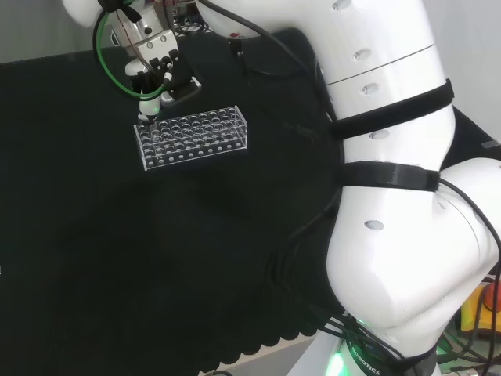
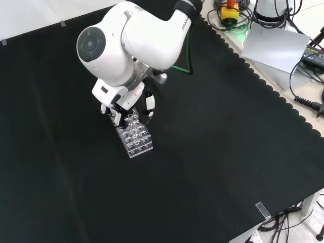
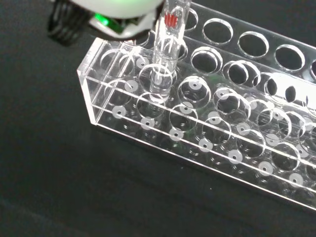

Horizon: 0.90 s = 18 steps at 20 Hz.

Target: Pick up the test tube.

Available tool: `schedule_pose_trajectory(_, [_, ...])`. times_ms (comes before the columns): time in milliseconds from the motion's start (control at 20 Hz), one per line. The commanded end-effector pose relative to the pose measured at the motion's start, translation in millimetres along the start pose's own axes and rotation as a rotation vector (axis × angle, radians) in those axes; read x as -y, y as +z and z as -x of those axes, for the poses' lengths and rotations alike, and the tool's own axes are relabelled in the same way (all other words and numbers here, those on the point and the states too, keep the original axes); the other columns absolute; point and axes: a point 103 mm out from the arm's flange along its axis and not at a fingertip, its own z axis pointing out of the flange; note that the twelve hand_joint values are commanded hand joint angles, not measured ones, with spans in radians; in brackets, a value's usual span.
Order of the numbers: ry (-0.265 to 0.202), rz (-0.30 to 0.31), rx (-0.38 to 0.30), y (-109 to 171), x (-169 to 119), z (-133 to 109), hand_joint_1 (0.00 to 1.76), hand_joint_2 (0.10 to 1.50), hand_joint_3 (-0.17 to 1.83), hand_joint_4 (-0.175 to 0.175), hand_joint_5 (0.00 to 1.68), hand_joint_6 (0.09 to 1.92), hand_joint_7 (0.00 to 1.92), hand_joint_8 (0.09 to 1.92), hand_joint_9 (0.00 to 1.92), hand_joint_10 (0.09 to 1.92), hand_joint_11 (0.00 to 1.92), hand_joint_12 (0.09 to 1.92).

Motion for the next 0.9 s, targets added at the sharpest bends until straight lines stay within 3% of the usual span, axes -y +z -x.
schedule_pose_trajectory(50, [0.047,-0.014,-0.076,8.1,-8.0,1.4,1.02,0.6,0.66,-0.172,0.91,0.71,1.4,0.62,1.28,0.63,0.73,1.29])
schedule_pose_trajectory(200, [0.07,-0.015,-0.163,11.2,-11.4,2.6,1.08,0.6,0.67,-0.175,1.0,0.64,1.48,0.52,1.36,0.6,0.79,1.27])
schedule_pose_trajectory(250, [0.077,-0.008,-0.191,11.7,-12.3,3.2,1.11,0.68,0.56,-0.145,1.07,0.67,1.51,0.49,1.38,0.58,0.8,1.27])
schedule_pose_trajectory(300, [0.081,0.009,-0.203,11.8,-12.8,3.2,1.14,0.77,0.44,-0.14,1.12,0.67,1.54,0.46,1.41,0.56,0.82,1.26])
schedule_pose_trajectory(400, [0.097,0.046,-0.248,11.2,-12.9,4.7,1.25,0.82,0.34,-0.163,1.23,0.57,1.42,0.47,1.46,0.51,0.93,1.18])
schedule_pose_trajectory(600, [0.164,0.096,-0.419,6.2,-13.7,10.6,1.31,0.69,0.57,-0.175,1.28,0.57,1.35,0.56,1.53,0.51,1.15,0.98])
schedule_pose_trajectory(900, [0.181,0.098,-0.467,-1.0,-12.0,14.2,1.42,0.64,0.64,-0.175,1.26,0.62,1.33,0.72,1.31,0.54,1.18,0.91])
